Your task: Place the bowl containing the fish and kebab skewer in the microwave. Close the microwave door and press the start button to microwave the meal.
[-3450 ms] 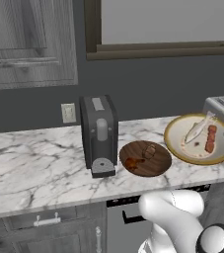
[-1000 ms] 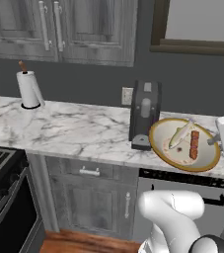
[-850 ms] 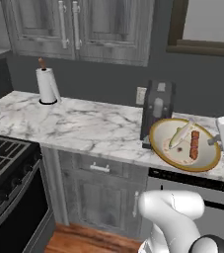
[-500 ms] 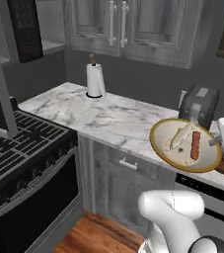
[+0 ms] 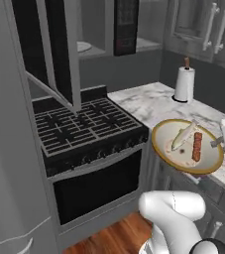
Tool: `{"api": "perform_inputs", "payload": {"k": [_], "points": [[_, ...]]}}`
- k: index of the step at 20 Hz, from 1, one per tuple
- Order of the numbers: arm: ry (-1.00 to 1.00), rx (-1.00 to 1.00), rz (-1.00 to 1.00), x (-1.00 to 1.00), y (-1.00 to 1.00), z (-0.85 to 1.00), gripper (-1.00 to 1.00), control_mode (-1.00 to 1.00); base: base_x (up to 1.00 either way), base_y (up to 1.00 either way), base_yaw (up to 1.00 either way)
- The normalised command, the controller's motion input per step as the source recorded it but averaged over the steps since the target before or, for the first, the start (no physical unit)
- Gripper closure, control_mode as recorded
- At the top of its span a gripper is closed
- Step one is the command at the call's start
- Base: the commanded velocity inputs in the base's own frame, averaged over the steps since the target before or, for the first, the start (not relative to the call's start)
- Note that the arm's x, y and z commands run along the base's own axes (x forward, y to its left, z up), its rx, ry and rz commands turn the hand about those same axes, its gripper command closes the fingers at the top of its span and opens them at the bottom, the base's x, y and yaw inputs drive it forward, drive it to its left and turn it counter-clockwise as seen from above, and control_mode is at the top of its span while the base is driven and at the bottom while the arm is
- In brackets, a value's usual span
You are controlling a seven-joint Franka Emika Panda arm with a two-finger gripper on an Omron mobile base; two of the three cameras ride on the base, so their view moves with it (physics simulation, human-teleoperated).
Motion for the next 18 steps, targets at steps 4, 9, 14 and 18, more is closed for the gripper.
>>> {"api": "perform_inputs", "payload": {"k": [4, 9, 14, 18], "points": [[0.0, 0.0, 0.0, 0.0, 0.0, 0.0, 1.0, 1.0, 0.78, 0.0, 0.64], [0.0, 0.0, 0.0, 0.0, 0.0, 0.0, 1.0, 1.0, 0.77, -0.12, 0.52], [0.0, 0.0, 0.0, 0.0, 0.0, 0.0, 1.0, 1.0, 0.53, -0.57, 0.34], [0.0, 0.0, 0.0, 0.0, 0.0, 0.0, 1.0, 1.0, 0.4, -0.66, 0.23]]}}
